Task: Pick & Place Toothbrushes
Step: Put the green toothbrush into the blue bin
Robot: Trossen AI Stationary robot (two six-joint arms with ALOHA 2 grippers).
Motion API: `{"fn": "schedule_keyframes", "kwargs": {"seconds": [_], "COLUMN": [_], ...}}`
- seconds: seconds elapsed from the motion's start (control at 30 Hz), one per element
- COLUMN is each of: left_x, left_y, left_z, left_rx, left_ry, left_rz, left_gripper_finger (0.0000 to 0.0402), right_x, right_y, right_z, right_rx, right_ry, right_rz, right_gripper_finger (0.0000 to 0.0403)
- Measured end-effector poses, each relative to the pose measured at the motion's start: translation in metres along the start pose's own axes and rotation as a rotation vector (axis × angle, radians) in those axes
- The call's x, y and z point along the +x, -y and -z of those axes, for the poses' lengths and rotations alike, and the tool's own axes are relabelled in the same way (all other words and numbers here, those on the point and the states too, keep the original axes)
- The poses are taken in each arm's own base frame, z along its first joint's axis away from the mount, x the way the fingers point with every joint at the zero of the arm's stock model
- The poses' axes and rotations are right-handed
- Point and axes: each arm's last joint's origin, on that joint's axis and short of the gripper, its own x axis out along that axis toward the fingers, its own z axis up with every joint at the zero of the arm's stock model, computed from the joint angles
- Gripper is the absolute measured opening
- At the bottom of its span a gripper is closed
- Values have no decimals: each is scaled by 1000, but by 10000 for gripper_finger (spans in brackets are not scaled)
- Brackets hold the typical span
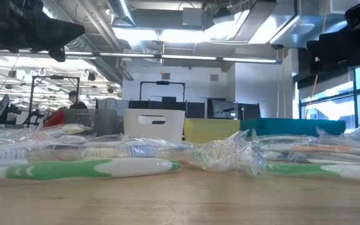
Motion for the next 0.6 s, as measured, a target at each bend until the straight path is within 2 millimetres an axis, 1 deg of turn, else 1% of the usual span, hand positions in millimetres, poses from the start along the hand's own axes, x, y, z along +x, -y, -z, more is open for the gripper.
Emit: {"fn": "schedule_keyframes", "kwargs": {"seconds": [0.1, 0.37, 0.5, 0.6], "left_x": [0, 0, 1, 1], "left_y": [0, -1, -2, -3], "left_z": [0, 0, 2, 3], "left_rx": [8, 10, 56, 75], "left_ry": [-1, -2, -19, -29], "left_rz": [0, -39, -68, -94], "left_gripper_finger": [8, 10, 20, 36], "right_x": [0, 0, 0, -1], "right_y": [0, 1, 1, 2], "right_z": [0, -1, -5, -10], "right_rx": [64, 118, 149, 145], "right_ry": [0, 8, 57, 109], "right_rz": [0, 34, 35, 41], "right_gripper_finger": [135, 146, 147, 147]}}
